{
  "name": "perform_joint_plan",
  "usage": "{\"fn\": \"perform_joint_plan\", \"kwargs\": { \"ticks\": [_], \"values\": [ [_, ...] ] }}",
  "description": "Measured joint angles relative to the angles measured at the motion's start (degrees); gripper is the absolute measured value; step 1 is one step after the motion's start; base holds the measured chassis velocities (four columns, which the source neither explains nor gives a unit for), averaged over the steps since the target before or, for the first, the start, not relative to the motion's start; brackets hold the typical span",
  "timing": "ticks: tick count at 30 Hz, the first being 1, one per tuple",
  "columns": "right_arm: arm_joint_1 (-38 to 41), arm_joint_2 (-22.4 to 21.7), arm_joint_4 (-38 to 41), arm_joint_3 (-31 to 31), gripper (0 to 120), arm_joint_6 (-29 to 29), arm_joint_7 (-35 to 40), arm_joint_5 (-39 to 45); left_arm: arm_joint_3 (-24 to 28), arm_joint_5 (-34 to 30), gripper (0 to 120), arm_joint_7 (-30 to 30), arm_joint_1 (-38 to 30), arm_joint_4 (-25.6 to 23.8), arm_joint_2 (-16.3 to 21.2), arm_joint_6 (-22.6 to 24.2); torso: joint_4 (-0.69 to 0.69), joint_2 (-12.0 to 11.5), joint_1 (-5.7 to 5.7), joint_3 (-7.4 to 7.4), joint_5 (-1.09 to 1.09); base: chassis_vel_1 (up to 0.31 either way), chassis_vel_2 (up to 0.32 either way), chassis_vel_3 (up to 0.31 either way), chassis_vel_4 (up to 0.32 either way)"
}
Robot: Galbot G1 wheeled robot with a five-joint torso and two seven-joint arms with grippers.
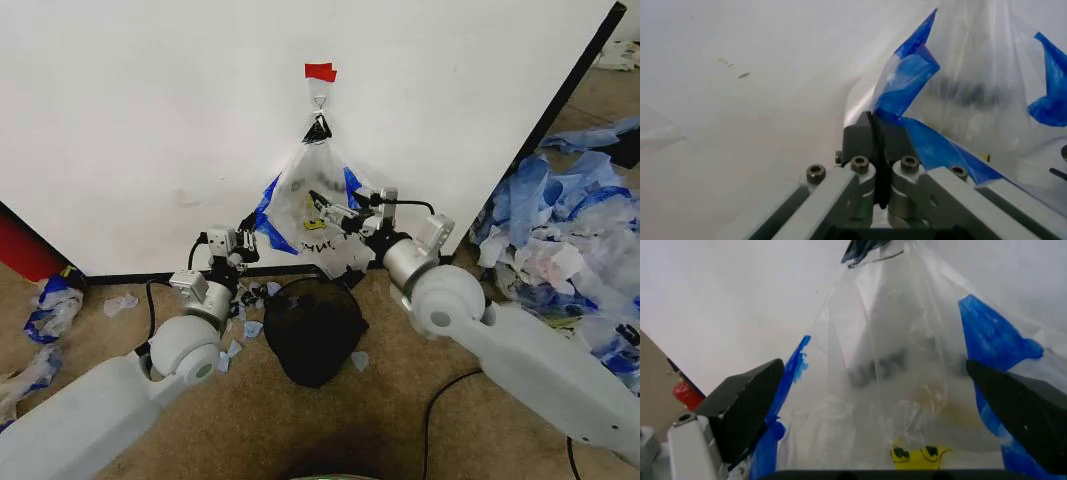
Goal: Pick up the garbage bag from the wall and place it over the trash bin.
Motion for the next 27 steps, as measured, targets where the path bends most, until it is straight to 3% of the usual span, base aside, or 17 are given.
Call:
{"fn": "perform_joint_plan", "kwargs": {
  "ticks": [27],
  "values": [
    [-2.62,-0.19,-0.03,0.25,100,-1.61,3.02,-2.98,-0.09,0.0,0,0.0,0.11,0.06,-0.32,-0.04,-0.01,0.0,0.0,0.0,0.0,0.0,0.0,0.0,0.0]
  ]
}}
